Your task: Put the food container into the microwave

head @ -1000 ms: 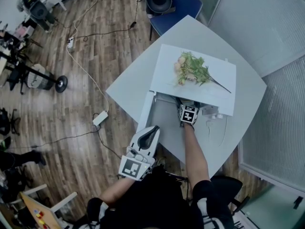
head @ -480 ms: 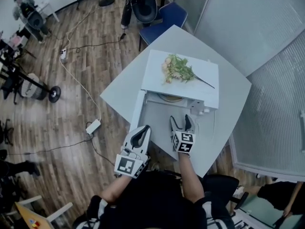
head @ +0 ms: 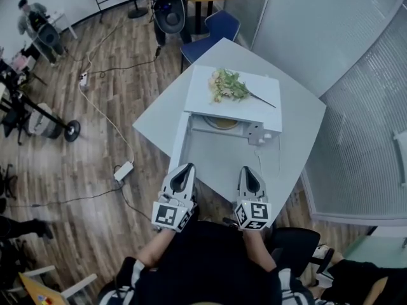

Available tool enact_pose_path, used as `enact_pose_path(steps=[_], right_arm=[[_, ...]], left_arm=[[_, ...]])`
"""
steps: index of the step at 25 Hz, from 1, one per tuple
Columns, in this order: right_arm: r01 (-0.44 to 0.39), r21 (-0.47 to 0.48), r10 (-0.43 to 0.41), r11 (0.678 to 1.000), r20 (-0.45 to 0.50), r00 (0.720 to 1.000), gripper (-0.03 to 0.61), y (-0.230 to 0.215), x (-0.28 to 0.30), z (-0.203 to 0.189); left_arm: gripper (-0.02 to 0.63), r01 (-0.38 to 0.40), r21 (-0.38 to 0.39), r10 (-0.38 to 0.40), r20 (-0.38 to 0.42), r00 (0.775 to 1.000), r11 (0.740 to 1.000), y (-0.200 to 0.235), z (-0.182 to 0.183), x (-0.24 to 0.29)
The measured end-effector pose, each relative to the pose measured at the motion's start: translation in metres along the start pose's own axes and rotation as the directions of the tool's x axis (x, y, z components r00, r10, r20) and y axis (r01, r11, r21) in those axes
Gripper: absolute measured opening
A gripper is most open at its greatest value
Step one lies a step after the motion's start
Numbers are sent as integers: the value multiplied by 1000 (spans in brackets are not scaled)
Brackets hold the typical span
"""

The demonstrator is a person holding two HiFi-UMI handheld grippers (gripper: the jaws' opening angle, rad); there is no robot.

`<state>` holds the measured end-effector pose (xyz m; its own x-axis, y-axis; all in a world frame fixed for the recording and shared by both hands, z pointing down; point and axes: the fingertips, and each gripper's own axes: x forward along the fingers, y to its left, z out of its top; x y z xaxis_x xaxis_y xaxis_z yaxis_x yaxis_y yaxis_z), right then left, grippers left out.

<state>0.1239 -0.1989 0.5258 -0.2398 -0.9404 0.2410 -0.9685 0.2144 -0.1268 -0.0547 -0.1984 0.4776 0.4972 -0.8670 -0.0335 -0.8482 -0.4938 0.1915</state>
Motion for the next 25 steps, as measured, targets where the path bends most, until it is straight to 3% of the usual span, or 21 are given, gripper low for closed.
enact_pose_path(steps=[11,25], right_arm=[[-20,6,20,1000,22,1000,23,12,-40,-2],[-23,10,23,1000,28,999,23,11,-48,-6]], left_arm=[[31,12,-6,-12,9,1000,1000,-16,-5,-21],[31,14,-11,-14,19,1000,1000,-22,-9,-28]])
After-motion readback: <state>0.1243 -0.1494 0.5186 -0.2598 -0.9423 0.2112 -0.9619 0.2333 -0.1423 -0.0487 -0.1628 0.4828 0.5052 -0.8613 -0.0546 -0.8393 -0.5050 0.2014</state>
